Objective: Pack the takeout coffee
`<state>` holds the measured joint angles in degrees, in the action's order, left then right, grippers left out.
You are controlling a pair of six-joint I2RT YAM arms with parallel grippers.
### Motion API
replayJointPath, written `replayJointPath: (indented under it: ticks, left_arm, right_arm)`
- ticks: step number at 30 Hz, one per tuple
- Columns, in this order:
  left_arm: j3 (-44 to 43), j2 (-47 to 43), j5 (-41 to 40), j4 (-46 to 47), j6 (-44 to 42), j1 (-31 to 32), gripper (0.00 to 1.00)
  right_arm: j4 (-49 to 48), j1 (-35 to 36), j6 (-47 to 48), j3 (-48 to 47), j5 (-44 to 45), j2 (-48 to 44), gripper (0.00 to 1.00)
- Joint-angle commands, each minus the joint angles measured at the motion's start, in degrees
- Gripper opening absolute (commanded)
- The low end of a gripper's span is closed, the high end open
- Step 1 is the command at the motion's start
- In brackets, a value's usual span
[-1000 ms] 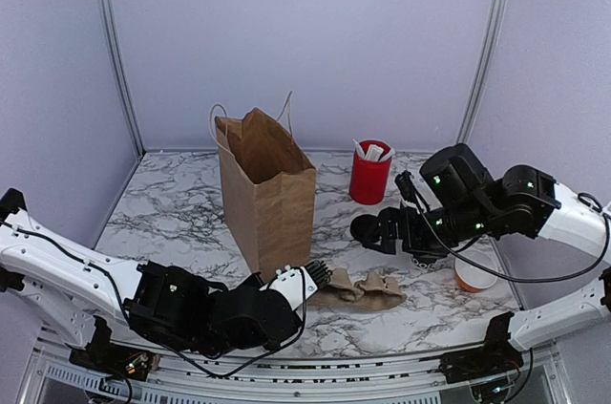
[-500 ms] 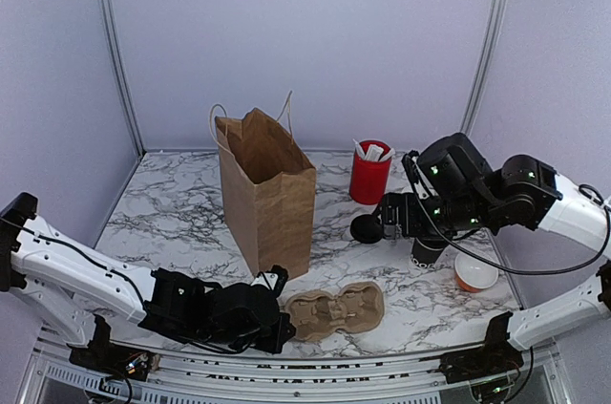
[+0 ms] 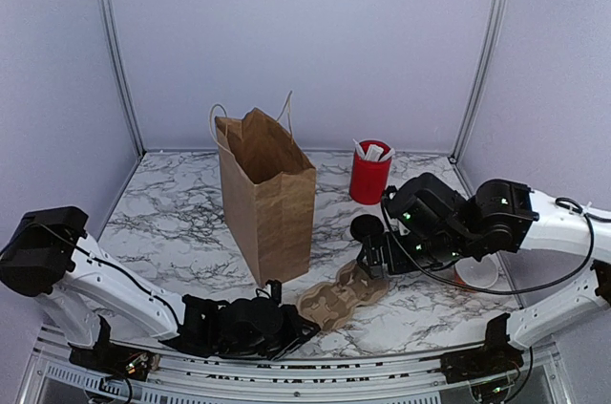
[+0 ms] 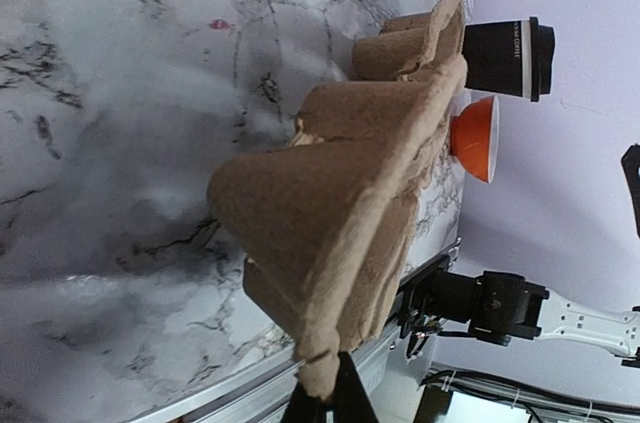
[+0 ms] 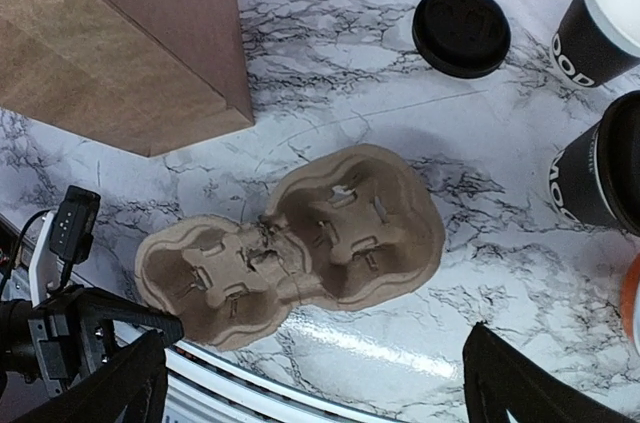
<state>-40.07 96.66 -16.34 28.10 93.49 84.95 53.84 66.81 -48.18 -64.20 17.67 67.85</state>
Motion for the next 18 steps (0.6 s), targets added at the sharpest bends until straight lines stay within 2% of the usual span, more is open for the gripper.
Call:
replayJointPath:
  ticks: [1,6,7,13,18]
  left_arm:
    - [-3.6,4.3,-0.4,9.2,6.1,-0.7,0.15]
    - [-2.7,3.8,-1.0,9.2,5.1,-0.7,0.42]
    - [-2.4,3.0,-1.4,9.0,4.4,-0.7,0.45]
    - [1.9,-4.4,-4.2,3.0,0.1,-0.6,0.51]
    - [4.3,-13.6,-8.8,-8.7,-4.4,-0.6,0.57]
  right_arm:
    - [-1.0,0.8,0.9,2.4,-1.7,-1.5,1.0]
    - [-3.9,0.8,4.7,6.0,-2.3,-3.6,1.0]
    - [-4.7,0.8,5.7,6.5,-2.6,-3.9,1.0]
    - [-7.4,0.8,13.6,7.3,-3.2,-2.7,1.0]
    - [-11.6,0.5,20.8,8.2,-6.1,0.0,1.0]
